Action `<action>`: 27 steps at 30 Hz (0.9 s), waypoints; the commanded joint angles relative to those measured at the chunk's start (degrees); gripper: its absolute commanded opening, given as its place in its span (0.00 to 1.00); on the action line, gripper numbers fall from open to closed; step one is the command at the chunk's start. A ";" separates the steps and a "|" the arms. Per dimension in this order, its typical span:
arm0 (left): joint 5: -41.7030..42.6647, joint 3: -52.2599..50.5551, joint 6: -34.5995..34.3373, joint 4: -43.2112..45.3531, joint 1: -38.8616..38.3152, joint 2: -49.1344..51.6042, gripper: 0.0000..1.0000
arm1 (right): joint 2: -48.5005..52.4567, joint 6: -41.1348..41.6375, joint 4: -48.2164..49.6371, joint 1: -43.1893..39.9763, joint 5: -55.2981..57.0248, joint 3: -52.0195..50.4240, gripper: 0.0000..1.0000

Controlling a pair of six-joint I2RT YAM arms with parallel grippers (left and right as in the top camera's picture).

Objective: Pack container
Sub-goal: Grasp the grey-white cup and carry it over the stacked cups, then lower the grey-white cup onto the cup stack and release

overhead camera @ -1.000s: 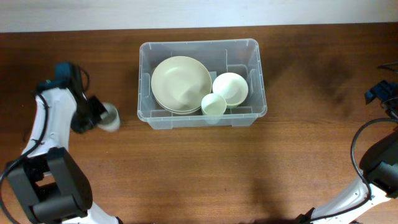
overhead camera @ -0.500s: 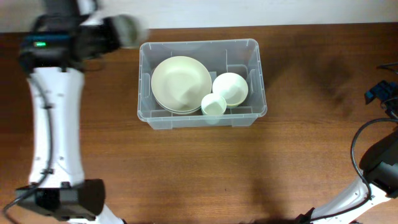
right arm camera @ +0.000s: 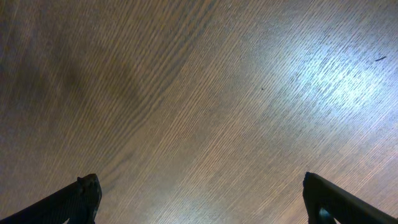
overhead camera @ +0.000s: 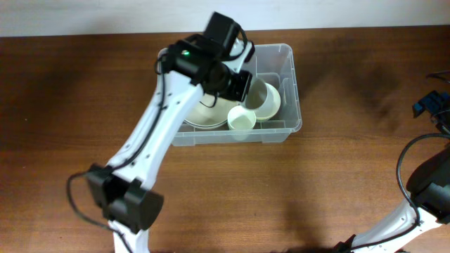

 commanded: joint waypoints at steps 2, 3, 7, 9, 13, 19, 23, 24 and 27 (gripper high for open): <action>-0.87 -0.02 1.16 -1.92 0.15 4.50 0.01 | -0.35 0.44 -0.02 -0.07 0.48 -0.20 0.99; -0.87 -0.02 1.16 -1.97 0.15 5.27 0.01 | -0.35 0.44 0.00 -0.07 0.50 -0.20 0.99; -3.72 -0.02 1.14 -1.97 0.33 6.12 0.01 | -0.35 0.44 -0.02 -0.07 0.48 -0.20 0.99; -6.38 0.02 1.14 -2.54 0.33 6.08 0.01 | -0.35 0.44 -0.02 -0.07 0.48 -0.20 0.99; -7.10 0.02 1.16 -3.87 0.33 6.10 0.01 | -0.35 0.46 -0.02 -0.07 0.50 -0.20 0.99; -8.72 0.02 1.18 -5.99 0.33 6.10 0.01 | -0.35 0.44 0.00 -0.07 0.48 -0.20 0.99; -9.90 0.02 1.18 -8.46 0.33 6.10 0.24 | -0.35 0.44 0.00 -0.07 0.50 -0.20 0.99; -9.92 0.02 1.18 -8.83 0.33 6.10 0.52 | -0.35 0.44 -0.02 -0.07 0.50 -0.20 0.99; -9.92 0.02 1.18 -8.83 0.33 6.10 1.00 | -0.35 0.44 -0.02 -0.07 0.48 -0.20 0.99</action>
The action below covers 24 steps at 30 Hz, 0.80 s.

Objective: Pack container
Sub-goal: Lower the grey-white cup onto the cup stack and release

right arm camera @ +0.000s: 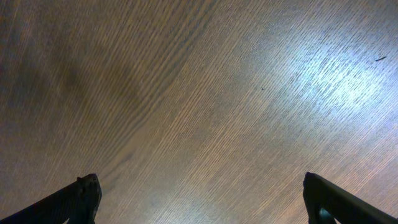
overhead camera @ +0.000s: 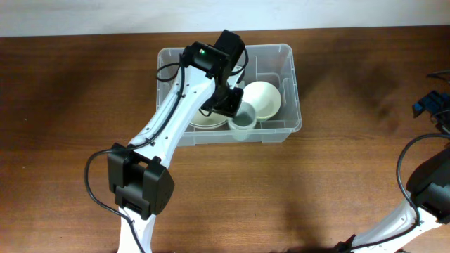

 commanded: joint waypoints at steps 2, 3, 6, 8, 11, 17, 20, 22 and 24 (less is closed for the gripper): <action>-0.92 0.11 0.52 0.72 0.28 -0.35 1.00 | -0.35 0.44 0.00 -0.07 0.46 -0.20 0.99; -0.92 0.11 0.52 1.22 0.37 -0.35 1.00 | -0.35 0.44 0.00 -0.07 0.48 -0.20 0.99; -2.89 0.52 0.52 3.56 0.81 -0.37 1.00 | -0.35 0.44 -0.02 -0.07 0.48 -0.20 0.99; -5.97 1.49 0.50 4.59 1.53 -0.37 1.00 | -0.35 0.44 -0.02 -0.07 0.48 -0.20 0.99; -10.71 4.68 0.46 3.82 3.58 -0.70 1.00 | -0.35 0.44 0.00 -0.07 0.48 -0.20 0.99; -16.00 8.76 -4.35 1.46 12.17 -6.34 1.00 | -0.35 0.44 -0.02 -0.07 0.48 -0.20 0.99; -15.87 8.72 -6.40 -1.27 18.34 -11.10 1.00 | -0.35 0.44 -0.02 -0.07 0.48 -0.20 0.99; -15.85 8.72 -6.67 -3.58 22.43 -14.14 1.00 | -0.35 0.44 -0.02 -0.07 0.48 -0.20 0.99; -15.85 8.41 -6.88 -5.68 26.14 -17.07 1.00 | -0.35 0.44 -0.02 -0.07 0.48 -0.20 0.99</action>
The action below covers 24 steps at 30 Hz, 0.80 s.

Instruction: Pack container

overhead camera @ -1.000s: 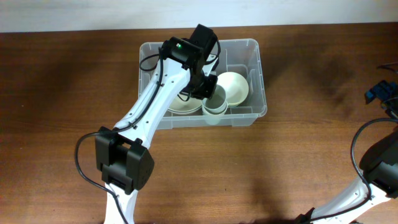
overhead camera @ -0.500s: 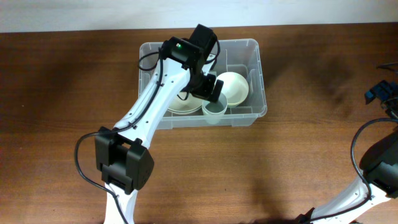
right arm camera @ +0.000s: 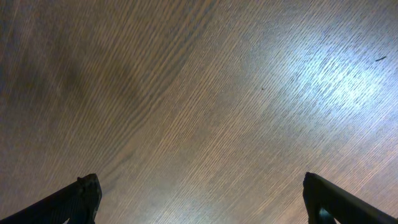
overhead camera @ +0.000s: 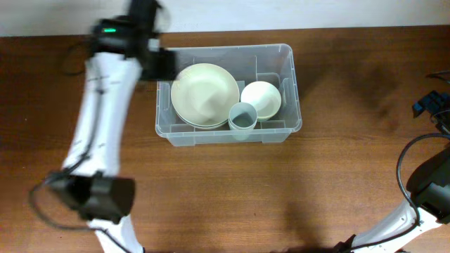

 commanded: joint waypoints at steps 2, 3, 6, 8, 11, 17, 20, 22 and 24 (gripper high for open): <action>-1.42 0.52 -2.21 -2.49 6.19 -9.40 1.00 | -0.35 0.46 -0.02 -0.07 0.50 -0.20 0.99; -1.36 -0.31 -2.84 -2.56 7.32 -11.10 1.00 | -0.35 0.46 -0.02 -0.07 0.48 -0.20 0.99; -0.55 -5.09 -2.91 -0.55 8.37 -16.57 1.00 | -0.35 0.46 -0.02 -0.07 0.50 -0.20 0.99; 1.33 -10.71 -1.90 2.29 7.65 -20.63 1.00 | -0.35 0.46 0.00 -0.07 0.48 -0.20 0.99; 2.69 -24.15 -0.68 9.49 5.40 -28.65 1.00 | -0.35 0.46 -0.02 -0.07 0.50 -0.20 0.99; 7.87 -55.71 -1.01 32.59 1.95 -48.22 1.00 | -0.35 0.46 -0.02 -0.07 0.48 -0.20 0.99; 7.67 -66.14 -4.39 41.20 1.92 -54.97 1.00 | -0.35 0.46 0.00 -0.07 0.50 -0.20 0.99; 7.93 -70.49 -4.46 43.01 1.92 -57.77 1.00 | -0.35 0.46 0.00 -0.07 0.48 -0.20 0.99; 8.66 -72.72 -4.44 42.40 1.92 -59.17 1.00 | -0.35 0.46 -0.02 -0.07 0.50 -0.20 0.99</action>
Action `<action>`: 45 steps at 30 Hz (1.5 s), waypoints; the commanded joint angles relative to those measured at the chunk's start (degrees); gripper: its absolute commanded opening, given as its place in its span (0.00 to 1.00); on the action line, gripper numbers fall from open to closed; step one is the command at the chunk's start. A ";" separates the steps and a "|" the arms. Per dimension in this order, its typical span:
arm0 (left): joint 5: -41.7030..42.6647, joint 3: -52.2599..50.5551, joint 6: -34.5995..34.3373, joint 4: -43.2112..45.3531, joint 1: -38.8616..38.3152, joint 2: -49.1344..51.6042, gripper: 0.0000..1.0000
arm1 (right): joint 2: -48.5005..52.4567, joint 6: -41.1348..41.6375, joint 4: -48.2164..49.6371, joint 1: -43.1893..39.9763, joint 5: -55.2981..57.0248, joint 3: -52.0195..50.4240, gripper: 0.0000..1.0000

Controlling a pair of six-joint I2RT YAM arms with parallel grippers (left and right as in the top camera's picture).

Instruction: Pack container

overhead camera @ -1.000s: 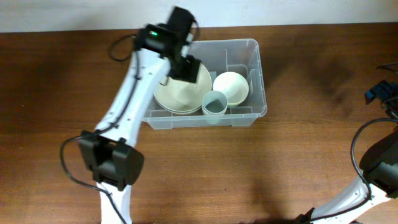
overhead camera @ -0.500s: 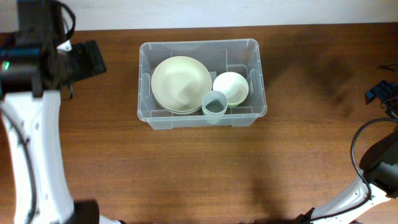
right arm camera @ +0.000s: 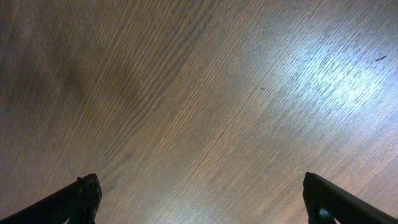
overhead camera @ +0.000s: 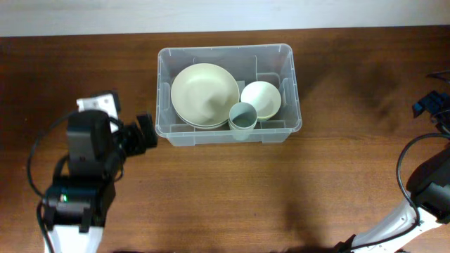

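Note:
A clear plastic container (overhead camera: pixel 292 84) sits at the table's far middle. Inside it are a stack of cream plates (overhead camera: pixel 204 93), a small cream bowl (overhead camera: pixel 261 97) and a pale blue cup (overhead camera: pixel 243 117) standing upright at the front wall. My left gripper (overhead camera: pixel 146 132) hovers outside the container, just left of its near left corner, with nothing seen in it; the state of its jaws is unclear from above. My right gripper (right arm camera: pixel 198 182) is open over bare wood, its fingertips (right arm camera: pixel 87 186) wide apart, and its arm (overhead camera: pixel 429 105) sits at the right edge.
The brown wooden table (overhead camera: pixel 232 190) spreads around the container. My left arm's base (overhead camera: pixel 74 204) stands at the near left. My right arm's base (overhead camera: pixel 429 186) and its cables rise at the near right corner.
My left arm was at the container's far left corner and is now drawn back to the near left, its gripper beside the container's near left corner. The contents and right arm are unchanged.
My left gripper was down inside the container over the bowl and plates, next to the cup. Then it stood right beside the cup. Then it was outside at the far left corner, leaving plates, bowl and cup in place, and now it is drawn back.

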 commanded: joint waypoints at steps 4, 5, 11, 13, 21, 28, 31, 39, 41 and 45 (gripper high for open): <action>2.56 -4.04 -1.25 -1.90 -0.09 -2.38 1.00 | -0.35 0.44 -0.02 -0.07 0.48 -0.13 0.99; 3.04 -4.04 -1.22 -1.90 -0.09 -2.27 1.00 | -0.35 0.44 0.00 -0.07 0.46 -0.13 0.99; 1.03 -4.11 5.44 -2.40 -0.09 -1.88 1.00 | -0.35 0.44 0.00 -0.07 0.48 -0.13 0.99; 1.05 -4.11 10.47 -1.97 -0.09 -1.22 1.00 | -0.35 0.44 0.00 -0.07 0.46 -0.13 0.99; 1.38 -10.40 16.41 7.48 -0.46 -0.66 1.00 | -0.35 0.44 -0.02 -0.07 0.46 -0.13 0.99; 2.29 -28.06 24.00 27.12 -0.39 -14.14 1.00 | -0.35 0.44 -0.02 -0.07 0.48 -0.13 0.99; 2.19 -35.93 23.98 33.88 0.17 -20.94 1.00 | -0.35 0.44 -0.02 -0.07 0.46 -0.13 0.99; 1.73 -52.43 23.98 44.76 1.11 -40.72 1.00 | -0.35 0.46 -0.02 -0.07 0.46 -0.13 0.99; 1.75 -54.86 23.98 45.38 1.77 -44.35 1.00 | -0.35 0.44 -0.02 -0.07 0.46 -0.13 0.99; 1.77 -57.64 23.96 45.35 2.89 -49.27 1.00 | -0.35 0.44 -0.02 -0.07 0.48 -0.13 0.99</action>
